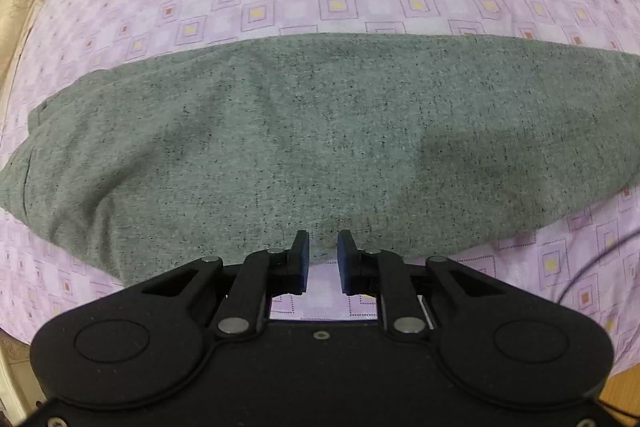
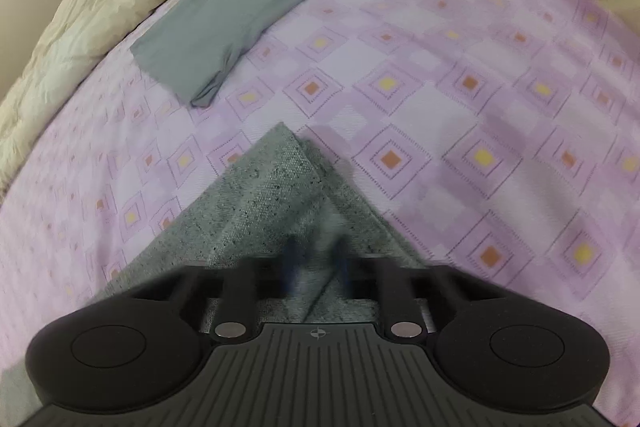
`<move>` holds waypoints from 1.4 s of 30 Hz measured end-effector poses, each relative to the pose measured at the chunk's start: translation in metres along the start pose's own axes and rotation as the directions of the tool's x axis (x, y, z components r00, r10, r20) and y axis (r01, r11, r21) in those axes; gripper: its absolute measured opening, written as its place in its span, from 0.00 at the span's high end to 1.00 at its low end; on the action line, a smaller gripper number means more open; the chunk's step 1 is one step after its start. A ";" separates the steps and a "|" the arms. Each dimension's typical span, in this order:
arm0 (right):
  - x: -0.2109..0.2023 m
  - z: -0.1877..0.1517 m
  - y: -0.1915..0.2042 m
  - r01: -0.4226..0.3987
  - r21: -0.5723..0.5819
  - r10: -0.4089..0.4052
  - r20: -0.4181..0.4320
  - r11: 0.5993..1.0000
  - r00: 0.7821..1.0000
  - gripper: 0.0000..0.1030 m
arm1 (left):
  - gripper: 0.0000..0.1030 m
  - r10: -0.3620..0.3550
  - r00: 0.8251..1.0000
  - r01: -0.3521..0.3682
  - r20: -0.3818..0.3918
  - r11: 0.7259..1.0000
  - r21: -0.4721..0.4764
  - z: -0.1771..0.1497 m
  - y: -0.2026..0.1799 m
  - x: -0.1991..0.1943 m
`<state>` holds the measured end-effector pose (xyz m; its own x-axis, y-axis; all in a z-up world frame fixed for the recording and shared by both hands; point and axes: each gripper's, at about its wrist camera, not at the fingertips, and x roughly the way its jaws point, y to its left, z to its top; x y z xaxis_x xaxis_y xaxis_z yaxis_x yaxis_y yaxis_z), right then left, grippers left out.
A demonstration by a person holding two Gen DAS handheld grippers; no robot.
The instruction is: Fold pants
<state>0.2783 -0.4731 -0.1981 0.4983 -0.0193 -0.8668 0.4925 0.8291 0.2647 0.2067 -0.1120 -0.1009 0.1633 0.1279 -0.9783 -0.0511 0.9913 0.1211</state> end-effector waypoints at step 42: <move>-0.009 0.034 0.037 0.067 -0.356 -0.009 0.160 0.932 0.987 0.68 | 0.73 0.162 0.985 -0.173 -0.065 0.954 -0.244 -0.034 0.092 -0.001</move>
<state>0.3162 -0.4607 -0.1663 0.6013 -0.1161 -0.7905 0.2381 0.9705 0.0385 0.1681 -0.0224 -0.0944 0.0886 0.2846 -0.9546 -0.3179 0.9163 0.2436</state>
